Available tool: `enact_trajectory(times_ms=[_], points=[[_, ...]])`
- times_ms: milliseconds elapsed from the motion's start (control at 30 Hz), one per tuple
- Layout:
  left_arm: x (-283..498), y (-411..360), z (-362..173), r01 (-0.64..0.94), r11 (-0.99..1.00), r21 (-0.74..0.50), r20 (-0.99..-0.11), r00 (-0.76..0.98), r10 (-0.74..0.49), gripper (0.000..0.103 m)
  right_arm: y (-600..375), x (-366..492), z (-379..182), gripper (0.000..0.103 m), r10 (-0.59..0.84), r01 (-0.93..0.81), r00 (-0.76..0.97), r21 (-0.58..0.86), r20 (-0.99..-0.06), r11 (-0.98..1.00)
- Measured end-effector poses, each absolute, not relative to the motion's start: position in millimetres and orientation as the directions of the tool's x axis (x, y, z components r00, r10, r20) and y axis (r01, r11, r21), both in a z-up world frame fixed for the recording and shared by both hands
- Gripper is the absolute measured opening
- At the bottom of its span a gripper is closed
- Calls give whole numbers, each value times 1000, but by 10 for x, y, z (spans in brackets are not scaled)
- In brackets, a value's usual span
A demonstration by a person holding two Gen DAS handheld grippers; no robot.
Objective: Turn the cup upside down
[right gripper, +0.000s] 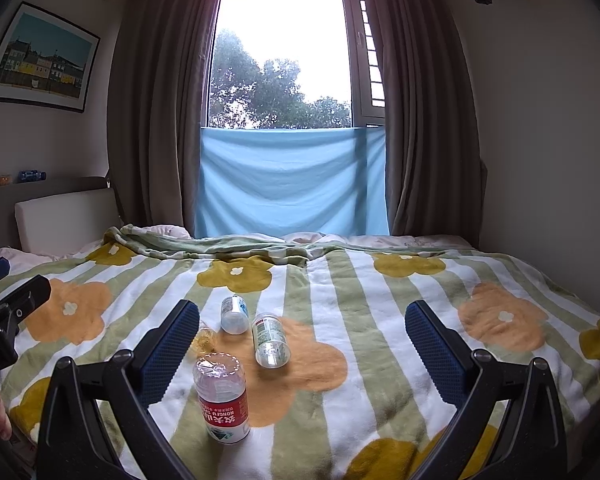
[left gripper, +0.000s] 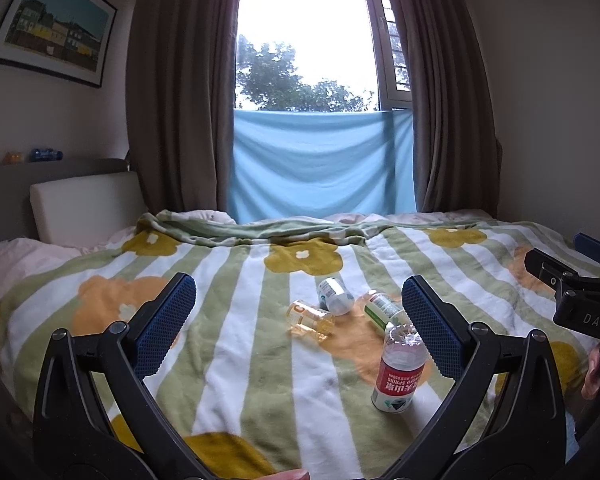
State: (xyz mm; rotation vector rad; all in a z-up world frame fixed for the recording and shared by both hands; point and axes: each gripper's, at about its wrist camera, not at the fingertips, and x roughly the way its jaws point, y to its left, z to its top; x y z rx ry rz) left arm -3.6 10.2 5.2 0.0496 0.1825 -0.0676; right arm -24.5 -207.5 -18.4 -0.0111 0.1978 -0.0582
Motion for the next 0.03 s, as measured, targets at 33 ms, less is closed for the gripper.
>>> enact_trajectory(times_ms=[33], points=[[-29, 102, 53, 74, 996, 42, -183, 981, -65, 103, -2075, -245, -184, 103, -58, 56, 979, -17, -197, 998]])
